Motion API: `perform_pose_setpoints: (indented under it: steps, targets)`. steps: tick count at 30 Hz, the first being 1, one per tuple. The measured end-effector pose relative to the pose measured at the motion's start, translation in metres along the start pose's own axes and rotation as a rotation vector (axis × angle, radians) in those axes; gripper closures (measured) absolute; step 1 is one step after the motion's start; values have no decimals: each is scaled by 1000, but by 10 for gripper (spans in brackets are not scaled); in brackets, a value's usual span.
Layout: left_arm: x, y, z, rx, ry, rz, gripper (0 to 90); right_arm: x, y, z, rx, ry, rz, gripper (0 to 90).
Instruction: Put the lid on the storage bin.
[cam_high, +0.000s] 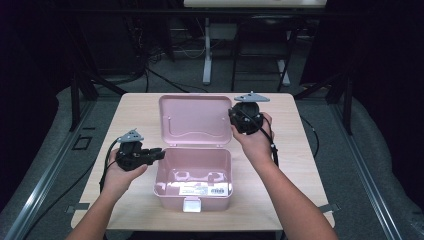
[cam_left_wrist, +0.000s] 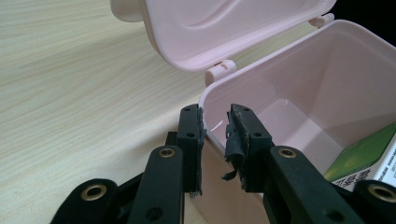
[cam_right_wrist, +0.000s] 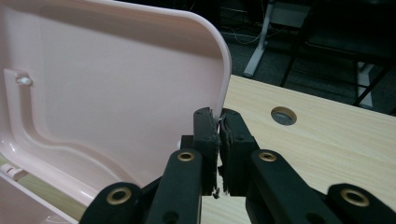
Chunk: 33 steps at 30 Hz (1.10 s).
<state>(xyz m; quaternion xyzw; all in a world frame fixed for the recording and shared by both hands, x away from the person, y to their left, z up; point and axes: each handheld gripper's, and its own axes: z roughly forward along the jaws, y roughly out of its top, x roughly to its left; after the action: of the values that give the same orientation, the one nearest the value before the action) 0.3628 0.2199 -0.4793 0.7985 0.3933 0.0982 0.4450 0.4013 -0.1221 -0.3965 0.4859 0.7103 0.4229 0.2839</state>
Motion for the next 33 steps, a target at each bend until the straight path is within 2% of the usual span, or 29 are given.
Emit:
perform_pose_setpoints:
  steps: [12, 23, 27, 33]
  targets:
    - [-1, -1, 0, -3, 2, -11, 747, 1, -3, -11, -19, 18, -9, 860]
    - [0, -1, 0, -10, 6, -8, 754, 1, -1, -7, -21, 19, -11, 862]
    - [1, -1, 0, -17, 4, -24, 755, 5, -3, -10, -40, 14, -31, 861]
    - [2, -1, 0, -16, -2, -27, 751, 4, -4, -13, -46, 26, -25, 862]
